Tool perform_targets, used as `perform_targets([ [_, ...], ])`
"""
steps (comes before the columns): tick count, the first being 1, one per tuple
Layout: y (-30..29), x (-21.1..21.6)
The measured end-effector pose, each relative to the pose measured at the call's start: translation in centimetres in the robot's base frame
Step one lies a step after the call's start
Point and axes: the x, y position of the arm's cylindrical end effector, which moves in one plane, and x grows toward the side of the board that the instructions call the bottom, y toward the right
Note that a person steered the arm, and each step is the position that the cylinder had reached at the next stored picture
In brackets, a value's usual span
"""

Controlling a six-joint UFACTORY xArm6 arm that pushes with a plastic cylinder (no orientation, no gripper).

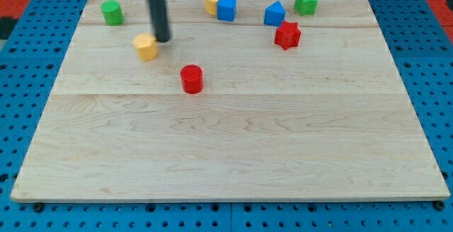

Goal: Keep your hand to the bottom left of the red star

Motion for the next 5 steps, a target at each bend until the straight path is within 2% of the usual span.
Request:
perform_targets([
  [2,-7.0,4.6],
  [4,-4.1,3.1],
  [5,0.7,-0.8],
])
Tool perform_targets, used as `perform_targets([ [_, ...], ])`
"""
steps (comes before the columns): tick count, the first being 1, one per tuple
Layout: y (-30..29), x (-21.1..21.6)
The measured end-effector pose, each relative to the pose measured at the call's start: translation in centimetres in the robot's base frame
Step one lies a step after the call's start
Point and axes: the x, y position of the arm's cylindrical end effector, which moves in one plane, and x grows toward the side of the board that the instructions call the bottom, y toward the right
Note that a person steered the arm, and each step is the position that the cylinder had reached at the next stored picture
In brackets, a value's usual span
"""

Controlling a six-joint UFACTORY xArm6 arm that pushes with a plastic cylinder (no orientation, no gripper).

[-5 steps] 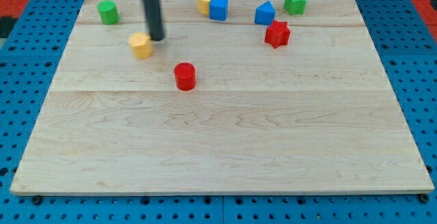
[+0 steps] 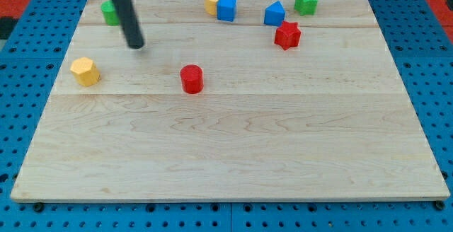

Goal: Keep your hand to the bottom left of the red star

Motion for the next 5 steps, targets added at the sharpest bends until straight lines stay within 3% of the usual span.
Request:
perform_targets([
  [2,9.5,0.5],
  [3,14.8,2.6],
  [4,23.9,5.4],
  [5,27.3,5.3],
])
